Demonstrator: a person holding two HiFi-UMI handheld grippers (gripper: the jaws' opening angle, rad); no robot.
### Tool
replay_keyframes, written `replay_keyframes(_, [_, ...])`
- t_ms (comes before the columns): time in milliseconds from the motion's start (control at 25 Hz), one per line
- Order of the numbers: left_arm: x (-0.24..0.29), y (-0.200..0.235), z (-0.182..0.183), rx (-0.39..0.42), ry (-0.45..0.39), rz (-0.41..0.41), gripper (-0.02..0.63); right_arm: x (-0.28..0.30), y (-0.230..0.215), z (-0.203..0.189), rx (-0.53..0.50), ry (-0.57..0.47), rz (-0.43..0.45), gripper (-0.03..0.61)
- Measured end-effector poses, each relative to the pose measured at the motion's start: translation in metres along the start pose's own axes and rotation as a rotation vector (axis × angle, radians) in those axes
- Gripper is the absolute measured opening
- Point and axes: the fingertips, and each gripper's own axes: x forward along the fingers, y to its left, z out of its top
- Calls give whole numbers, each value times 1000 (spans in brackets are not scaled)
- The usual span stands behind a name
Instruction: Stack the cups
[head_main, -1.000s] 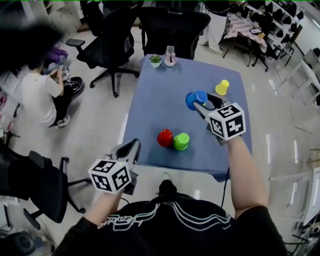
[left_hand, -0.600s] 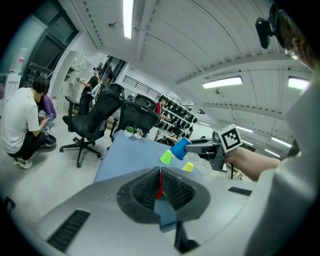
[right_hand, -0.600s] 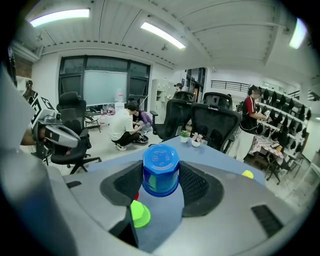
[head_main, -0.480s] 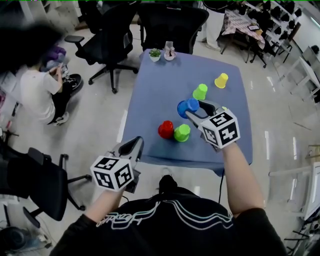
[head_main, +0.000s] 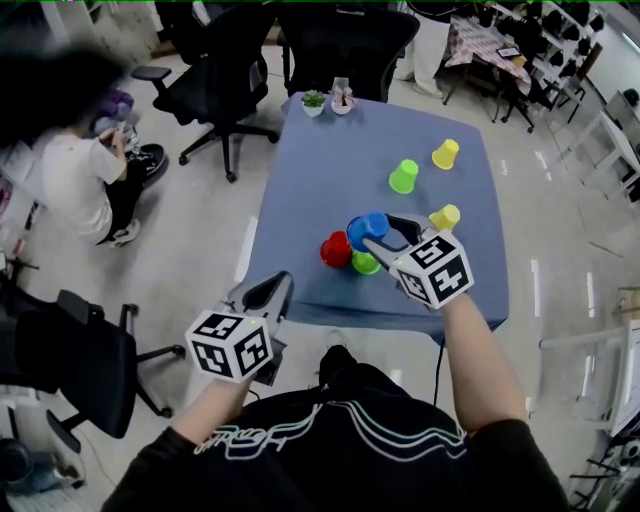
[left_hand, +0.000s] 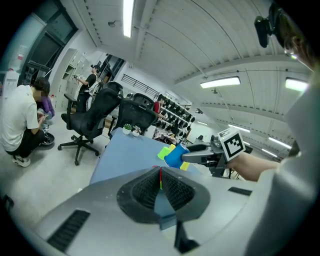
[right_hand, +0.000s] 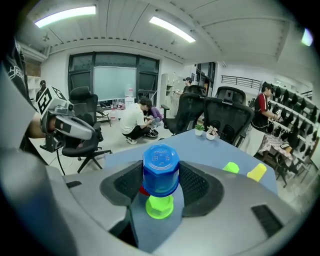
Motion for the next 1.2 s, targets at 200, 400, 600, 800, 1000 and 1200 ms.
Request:
replay_keyframes(200, [-5,7,-7,-8,7,7,29,9,11,-10,-4,27,13,241])
replay_keyframes(400, [-5,11,-14,-17,21,8,29,15,11,-17,-3,37,7,241])
replay_keyframes(600, [-4,14,-15,-12,27,7,28,21,13,-20,9,42,18,241])
replay_keyframes(800, [-3,18,-17,-20,35,13,28,25,13,-20,13,36,25,241])
replay_keyframes(1000, [0,23,-15,-31,33,23,29,29,11,-20,29,30,41,241])
replay_keyframes(1200, [2,22,-14,-32,30,26,28,30,15,-25,11,34,54,279])
